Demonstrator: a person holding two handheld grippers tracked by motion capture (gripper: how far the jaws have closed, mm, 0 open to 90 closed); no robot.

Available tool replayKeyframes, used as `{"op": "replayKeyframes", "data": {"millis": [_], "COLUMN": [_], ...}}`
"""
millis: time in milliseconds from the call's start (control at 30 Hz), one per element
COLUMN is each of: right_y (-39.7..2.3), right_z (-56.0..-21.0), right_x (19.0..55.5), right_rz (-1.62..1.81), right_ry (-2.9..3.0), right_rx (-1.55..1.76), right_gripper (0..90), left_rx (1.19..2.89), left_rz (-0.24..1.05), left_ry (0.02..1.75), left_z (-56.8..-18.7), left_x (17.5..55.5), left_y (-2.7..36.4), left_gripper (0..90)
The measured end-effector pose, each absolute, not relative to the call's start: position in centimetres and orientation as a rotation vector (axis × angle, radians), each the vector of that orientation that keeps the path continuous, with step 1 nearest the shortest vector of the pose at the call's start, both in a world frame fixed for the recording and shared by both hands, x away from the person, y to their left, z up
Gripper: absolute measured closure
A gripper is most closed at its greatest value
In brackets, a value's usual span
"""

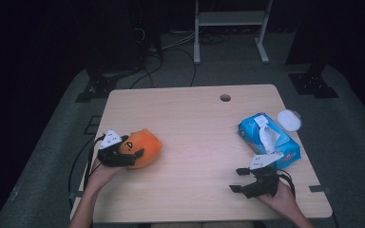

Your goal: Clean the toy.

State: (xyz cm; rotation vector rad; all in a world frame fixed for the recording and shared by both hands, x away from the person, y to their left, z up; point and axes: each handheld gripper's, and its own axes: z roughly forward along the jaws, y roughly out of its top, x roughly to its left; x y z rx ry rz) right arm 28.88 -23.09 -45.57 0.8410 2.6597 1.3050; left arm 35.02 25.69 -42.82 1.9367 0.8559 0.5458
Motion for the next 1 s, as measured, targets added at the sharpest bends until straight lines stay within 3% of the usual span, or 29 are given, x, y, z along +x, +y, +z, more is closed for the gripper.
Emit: {"op": "replayKeyframes", "data": {"millis": [67, 233, 367, 1000], "right_y": [-23.0, -23.0, -23.1, -23.7], "right_z": [-45.6, -45.5, -45.6, -45.6], "right_x": [28.7, 28.7, 29.1, 29.2], "right_rz": [1.296, 1.302, 1.311, 1.321], "right_ry": [2.663, 2.659, 2.66, 2.649], "right_rx": [0.837, 0.833, 0.84, 0.874], "right_gripper": [27.1, 27.1, 27.1, 27.1], "left_rx": [1.936, 1.927, 1.916, 1.846], "left_rz": [0.56, 0.596, 0.612, 0.461], "left_ry": [0.851, 0.846, 0.818, 0.543], "left_z": [-42.8, -42.2, -41.2, -35.8], "left_x": [34.8, 34.5, 34.3, 32.5], "left_y": [25.8, 25.9, 25.3, 18.2], "left_gripper": [31.8, 52.6, 56.8, 57.1]}}
